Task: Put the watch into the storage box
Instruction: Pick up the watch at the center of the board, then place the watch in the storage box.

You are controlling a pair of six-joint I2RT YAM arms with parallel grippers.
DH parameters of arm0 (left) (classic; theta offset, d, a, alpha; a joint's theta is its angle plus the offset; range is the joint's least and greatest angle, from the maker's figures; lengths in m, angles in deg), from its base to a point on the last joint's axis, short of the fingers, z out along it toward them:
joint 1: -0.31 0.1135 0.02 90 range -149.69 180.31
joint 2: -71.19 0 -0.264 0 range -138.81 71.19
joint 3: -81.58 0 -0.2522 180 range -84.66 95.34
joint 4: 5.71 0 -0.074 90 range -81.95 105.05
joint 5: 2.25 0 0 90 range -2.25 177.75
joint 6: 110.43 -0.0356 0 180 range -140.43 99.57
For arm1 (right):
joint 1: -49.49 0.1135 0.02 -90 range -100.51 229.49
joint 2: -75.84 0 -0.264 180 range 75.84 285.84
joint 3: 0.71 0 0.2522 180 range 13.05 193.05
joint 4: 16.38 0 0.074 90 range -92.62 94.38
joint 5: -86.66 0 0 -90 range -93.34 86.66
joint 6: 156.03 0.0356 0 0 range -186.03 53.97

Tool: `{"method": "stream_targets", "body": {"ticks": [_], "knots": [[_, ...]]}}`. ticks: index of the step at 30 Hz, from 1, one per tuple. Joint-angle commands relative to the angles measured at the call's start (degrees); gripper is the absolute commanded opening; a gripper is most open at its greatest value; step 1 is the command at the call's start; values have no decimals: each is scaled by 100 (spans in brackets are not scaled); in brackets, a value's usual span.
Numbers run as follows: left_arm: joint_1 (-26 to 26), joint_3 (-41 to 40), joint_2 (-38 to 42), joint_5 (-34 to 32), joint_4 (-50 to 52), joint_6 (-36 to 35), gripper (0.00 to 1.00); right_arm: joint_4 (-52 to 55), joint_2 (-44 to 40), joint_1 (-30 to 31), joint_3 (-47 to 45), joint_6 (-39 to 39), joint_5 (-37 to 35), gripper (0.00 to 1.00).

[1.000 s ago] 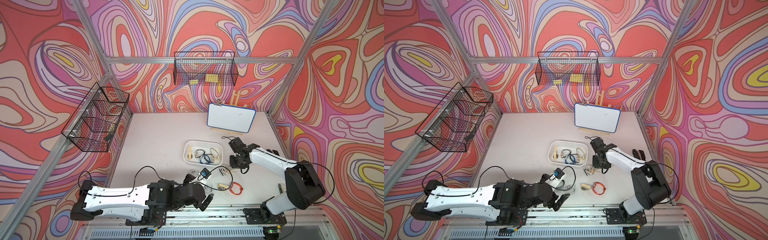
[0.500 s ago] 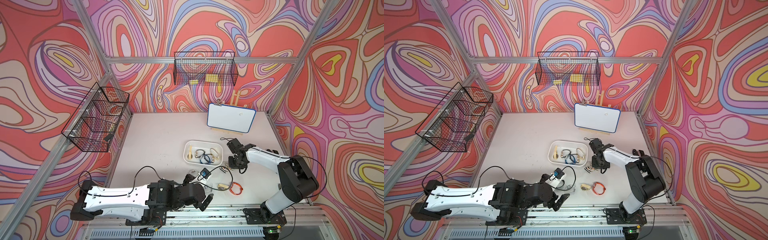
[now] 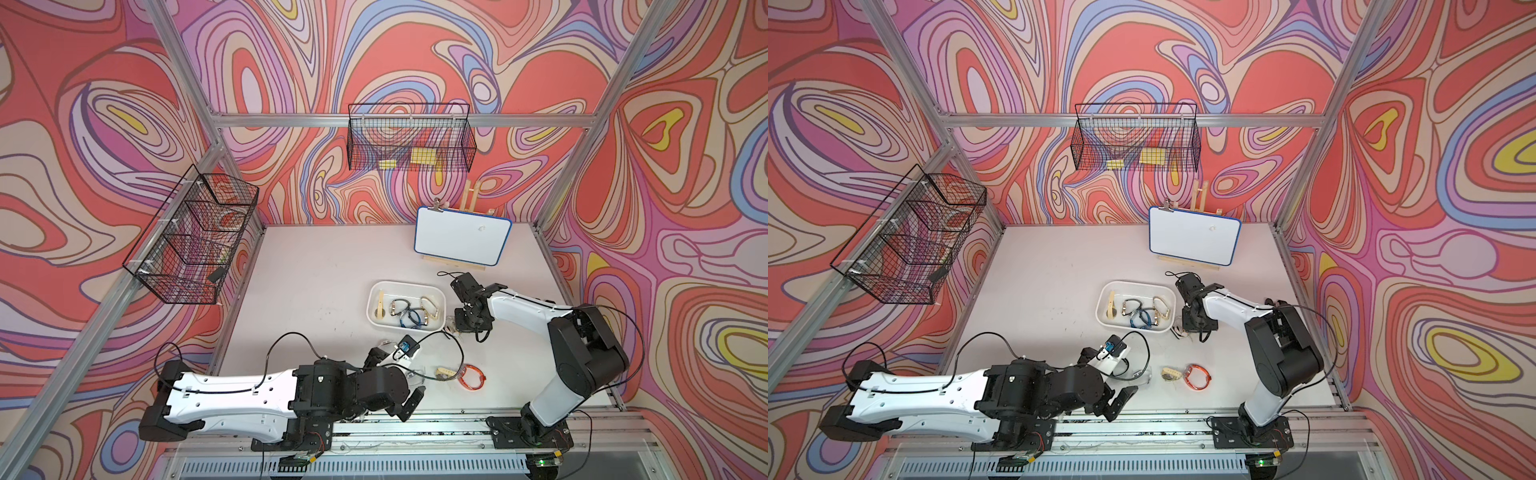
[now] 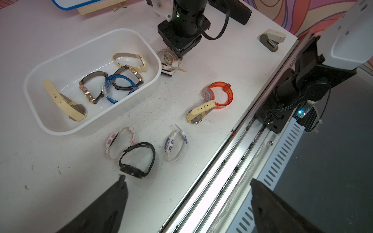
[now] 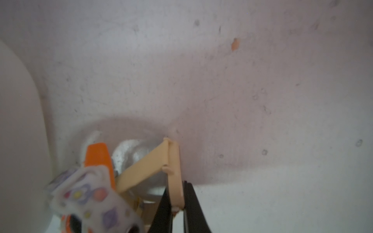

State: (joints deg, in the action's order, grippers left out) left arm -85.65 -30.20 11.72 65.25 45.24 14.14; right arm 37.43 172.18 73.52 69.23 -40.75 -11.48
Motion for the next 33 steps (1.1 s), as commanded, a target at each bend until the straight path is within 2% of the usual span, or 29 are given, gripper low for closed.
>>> {"method": "stream_targets", "body": {"ticks": [1,3,8,12,17,27,33], "knots": [[-31,-23,66,-101,148,77,100,-65,198,-57,120,-50,-70,5],[-26,-23,77,-103,144,80,100,-83,244,-71,130,-52,-36,0],[-26,-5,75,-136,183,84,100,34,110,-70,142,-48,34,0],[-27,21,67,-188,201,80,100,469,-376,-69,276,-94,-103,0],[-27,4,41,-253,189,115,100,1163,-869,-59,514,-180,-462,0],[-18,-5,19,-245,173,136,100,1895,-1211,-61,657,-199,-1144,0],[-27,-41,114,-351,203,244,100,1542,-1672,-18,811,-287,240,0]]}}
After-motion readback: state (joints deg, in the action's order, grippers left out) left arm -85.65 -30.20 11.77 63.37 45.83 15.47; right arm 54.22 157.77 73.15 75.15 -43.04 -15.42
